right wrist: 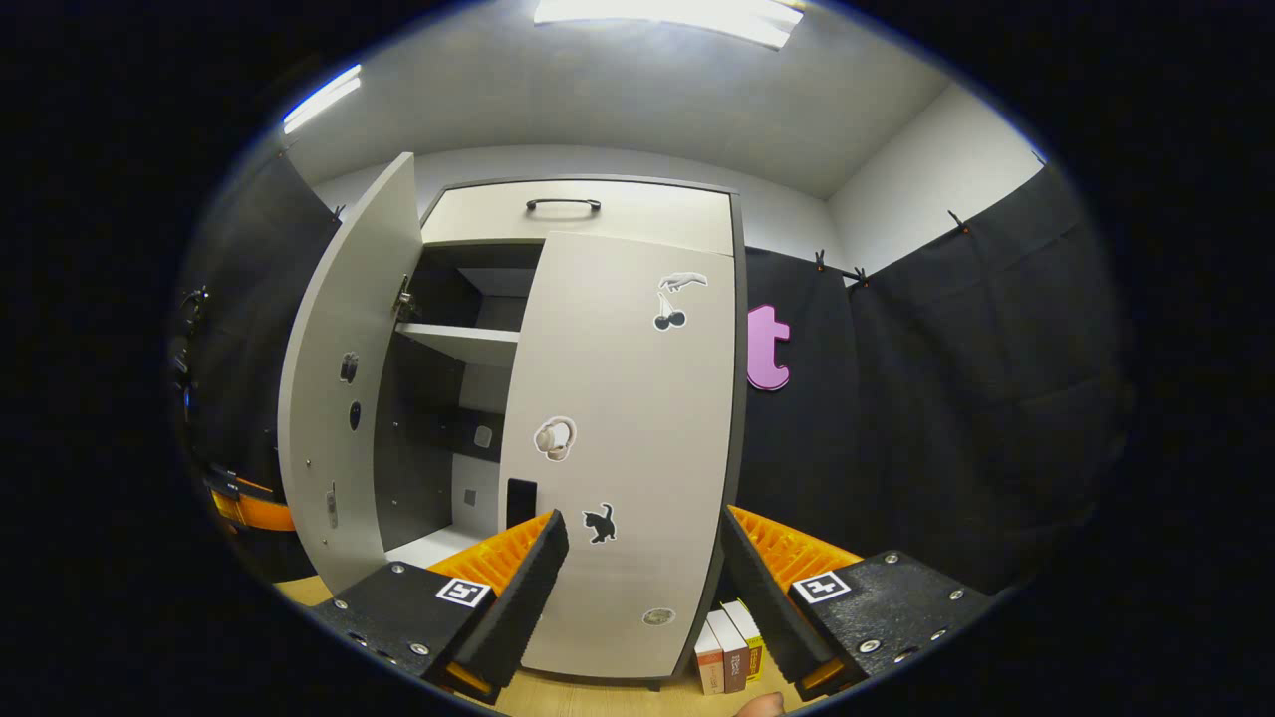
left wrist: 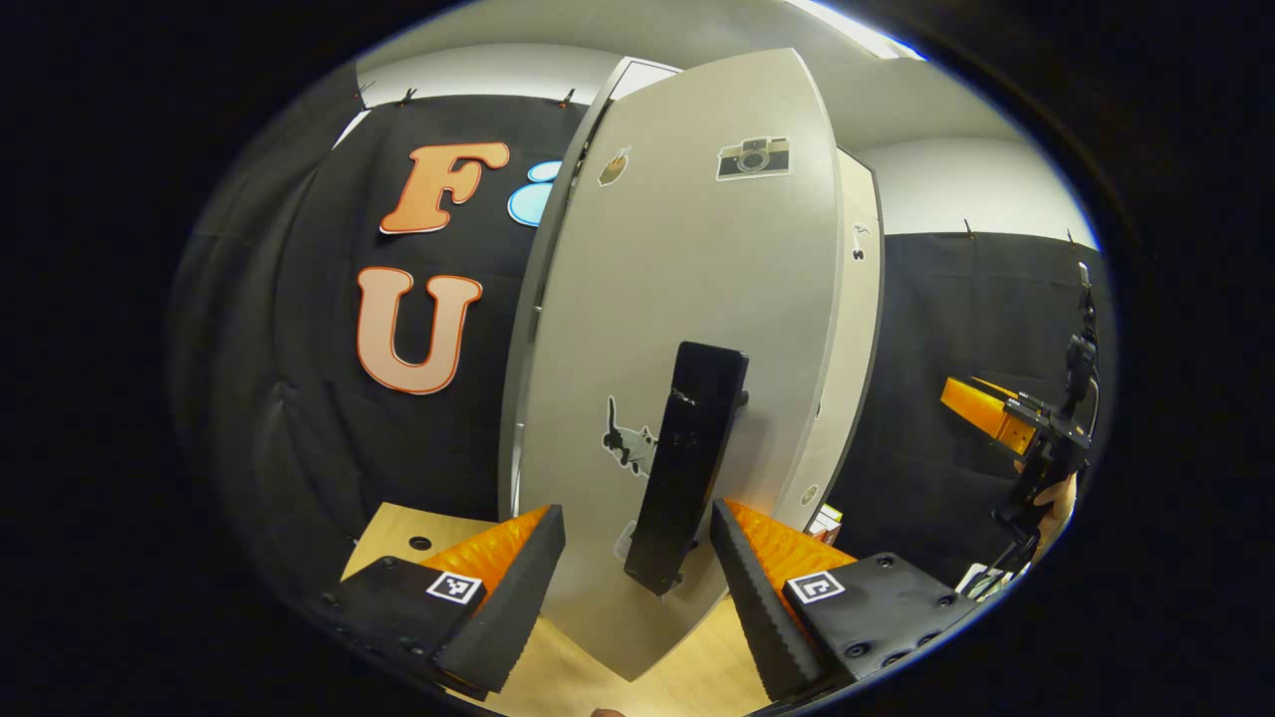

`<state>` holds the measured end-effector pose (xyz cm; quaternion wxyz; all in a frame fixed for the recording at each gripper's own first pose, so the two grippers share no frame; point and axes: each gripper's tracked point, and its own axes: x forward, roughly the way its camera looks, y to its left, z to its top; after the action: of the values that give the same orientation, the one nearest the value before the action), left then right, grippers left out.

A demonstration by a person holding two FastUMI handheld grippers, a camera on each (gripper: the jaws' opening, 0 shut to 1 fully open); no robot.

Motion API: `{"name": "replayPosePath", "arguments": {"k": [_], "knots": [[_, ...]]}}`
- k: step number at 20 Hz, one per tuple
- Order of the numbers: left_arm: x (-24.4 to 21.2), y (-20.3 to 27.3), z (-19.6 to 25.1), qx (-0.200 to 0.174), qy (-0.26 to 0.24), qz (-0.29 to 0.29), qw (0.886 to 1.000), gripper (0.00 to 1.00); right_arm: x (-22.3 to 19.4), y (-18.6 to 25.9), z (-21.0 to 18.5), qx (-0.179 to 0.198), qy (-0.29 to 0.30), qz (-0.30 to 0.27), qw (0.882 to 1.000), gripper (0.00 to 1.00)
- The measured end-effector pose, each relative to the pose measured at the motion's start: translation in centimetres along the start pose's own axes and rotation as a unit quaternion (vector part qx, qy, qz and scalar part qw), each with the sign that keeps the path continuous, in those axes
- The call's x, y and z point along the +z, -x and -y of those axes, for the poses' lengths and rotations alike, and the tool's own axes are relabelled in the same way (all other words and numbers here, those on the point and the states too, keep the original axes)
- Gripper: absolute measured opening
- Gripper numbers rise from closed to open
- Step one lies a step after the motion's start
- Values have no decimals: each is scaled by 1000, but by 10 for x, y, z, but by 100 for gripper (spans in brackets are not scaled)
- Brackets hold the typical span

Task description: Grab one shoe with the right hand and put it into the shoe cabinet, grab the other shoe with the left hand and put it into the shoe cabinet; then close the right door with the right hand and the left door with the left hand.

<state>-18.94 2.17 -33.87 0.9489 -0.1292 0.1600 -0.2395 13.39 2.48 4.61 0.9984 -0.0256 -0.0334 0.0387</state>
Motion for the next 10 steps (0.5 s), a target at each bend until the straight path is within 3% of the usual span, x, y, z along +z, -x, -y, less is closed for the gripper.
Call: {"name": "replayPosePath", "arguments": {"k": [4,10], "knots": [[-4,-26,21,-13,4,-5,1000,98,-3,4,23,-19,-3,-1,1000,91],[-14,-73,44,-26,16,-15,999,99,-1,13,61,-52,3,5,999,94]]}}
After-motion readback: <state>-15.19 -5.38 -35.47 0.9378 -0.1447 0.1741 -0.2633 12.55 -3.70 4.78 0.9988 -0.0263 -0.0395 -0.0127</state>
